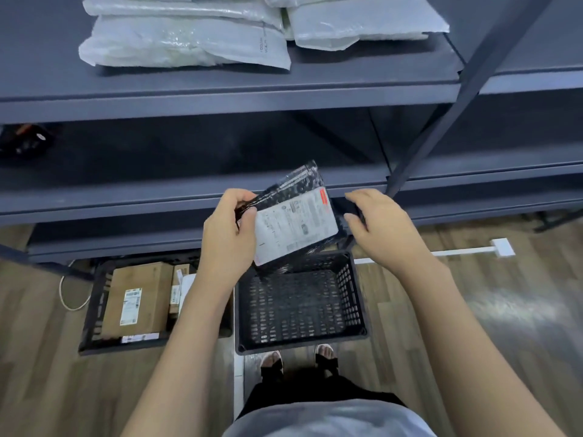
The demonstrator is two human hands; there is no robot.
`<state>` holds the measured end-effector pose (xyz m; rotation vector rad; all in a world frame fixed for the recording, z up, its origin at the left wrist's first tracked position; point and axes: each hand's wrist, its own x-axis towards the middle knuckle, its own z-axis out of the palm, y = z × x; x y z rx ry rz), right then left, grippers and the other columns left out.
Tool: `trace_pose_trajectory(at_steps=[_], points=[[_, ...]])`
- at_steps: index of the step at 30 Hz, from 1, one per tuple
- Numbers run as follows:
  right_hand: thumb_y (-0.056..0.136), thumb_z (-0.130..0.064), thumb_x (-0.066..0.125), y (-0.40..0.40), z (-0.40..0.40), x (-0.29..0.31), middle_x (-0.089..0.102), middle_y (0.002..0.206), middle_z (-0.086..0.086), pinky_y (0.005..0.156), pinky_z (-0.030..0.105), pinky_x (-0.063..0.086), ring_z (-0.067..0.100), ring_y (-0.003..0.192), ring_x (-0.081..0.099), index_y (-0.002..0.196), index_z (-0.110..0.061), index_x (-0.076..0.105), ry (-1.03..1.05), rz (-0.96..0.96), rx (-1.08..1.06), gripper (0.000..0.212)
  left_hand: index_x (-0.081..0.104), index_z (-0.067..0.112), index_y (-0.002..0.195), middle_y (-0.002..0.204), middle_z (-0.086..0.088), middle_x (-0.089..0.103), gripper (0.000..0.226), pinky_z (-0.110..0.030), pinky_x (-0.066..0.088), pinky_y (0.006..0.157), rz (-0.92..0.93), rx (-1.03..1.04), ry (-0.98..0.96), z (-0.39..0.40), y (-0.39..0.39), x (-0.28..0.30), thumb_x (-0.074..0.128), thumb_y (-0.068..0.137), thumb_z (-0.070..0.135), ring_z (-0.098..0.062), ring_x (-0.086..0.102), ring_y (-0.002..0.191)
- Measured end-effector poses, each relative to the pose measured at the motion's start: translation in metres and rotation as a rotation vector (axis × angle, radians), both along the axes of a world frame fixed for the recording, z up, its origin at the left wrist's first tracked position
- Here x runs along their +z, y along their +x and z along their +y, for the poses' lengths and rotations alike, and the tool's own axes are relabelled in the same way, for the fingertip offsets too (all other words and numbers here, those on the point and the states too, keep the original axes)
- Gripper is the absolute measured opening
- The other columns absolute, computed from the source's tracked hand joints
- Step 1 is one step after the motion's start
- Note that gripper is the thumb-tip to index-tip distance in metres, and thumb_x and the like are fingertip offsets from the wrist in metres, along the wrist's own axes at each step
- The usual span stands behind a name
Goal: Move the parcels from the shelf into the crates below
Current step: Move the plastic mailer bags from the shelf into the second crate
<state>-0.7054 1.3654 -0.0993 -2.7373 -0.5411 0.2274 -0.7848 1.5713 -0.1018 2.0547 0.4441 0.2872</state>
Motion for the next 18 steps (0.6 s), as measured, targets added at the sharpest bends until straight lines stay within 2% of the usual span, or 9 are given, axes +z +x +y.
trace_pose_trajectory(at_steps=[2,5,8,10,13,16,18], points=[[0.097,-0.019,0.045,-0.003,0.004,-0.003,0.053,0.131,0.005,0.094,0.032,0.040,0.023,0.122,0.047,0.135,-0.011,0.050,-0.013,0.030,-0.003,0.038,0.047,0.029,0.108,0.101,0.013,0.059,0.024,-0.017,0.039,0.066,-0.014,-0.012,-0.055,0.001,-0.002,0.000,0.042,0.097,0.008,0.000,0.051,0.074],[0.096,-0.018,0.043,-0.006,0.011,-0.005,0.059,0.109,0.005,0.078,0.033,0.041,0.024,0.105,0.052,0.125,-0.013,0.053,-0.009,0.056,-0.010,0.031,0.054,0.032,0.108,0.107,0.010,0.060,0.030,-0.024,0.039,0.075,-0.041,-0.023,0.010,0.005,-0.004,-0.006,0.041,0.097,0.007,-0.007,0.052,0.086],[0.095,-0.020,0.045,-0.007,0.015,-0.003,0.058,0.102,0.006,0.072,0.034,0.041,0.026,0.099,0.052,0.117,-0.013,0.053,0.003,0.048,-0.048,0.025,0.063,0.029,0.098,0.105,0.010,0.059,0.031,-0.009,0.037,0.078,-0.066,-0.061,0.018,0.008,-0.004,-0.009,0.042,0.097,0.006,-0.001,0.052,0.095],[0.096,-0.022,0.046,-0.008,0.018,0.000,0.058,0.110,0.008,0.078,0.036,0.043,0.028,0.106,0.051,0.127,-0.010,0.048,0.004,0.039,-0.077,0.034,0.066,0.023,0.101,0.103,0.011,0.056,0.028,-0.004,0.034,0.077,-0.092,-0.107,-0.024,0.010,-0.006,-0.010,0.046,0.096,0.005,0.004,0.051,0.095],[0.097,-0.025,0.046,-0.010,0.022,0.004,0.050,0.133,0.009,0.093,0.036,0.039,0.026,0.123,0.045,0.145,-0.011,0.033,0.006,0.026,-0.112,0.051,0.062,0.032,0.106,0.103,0.018,0.050,0.035,-0.010,0.038,0.073,-0.093,-0.172,-0.105,0.016,-0.010,-0.011,0.054,0.091,0.001,0.003,0.049,0.095],[0.098,-0.027,0.046,-0.013,0.028,0.004,0.045,0.140,0.007,0.096,0.034,0.037,0.024,0.127,0.041,0.149,-0.012,0.026,0.017,0.015,-0.126,0.056,0.059,0.035,0.110,0.108,0.018,0.048,0.042,-0.021,0.046,0.078,-0.066,-0.193,-0.145,0.023,-0.012,-0.014,0.061,0.086,0.000,0.000,0.050,0.099],[0.097,-0.027,0.047,-0.016,0.032,0.003,0.044,0.141,0.007,0.097,0.034,0.037,0.024,0.128,0.041,0.149,-0.011,0.025,0.025,0.002,-0.130,0.058,0.058,0.035,0.111,0.109,0.017,0.048,0.044,-0.020,0.045,0.084,-0.058,-0.193,-0.170,0.026,-0.014,-0.017,0.063,0.085,0.000,0.001,0.051,0.101]])
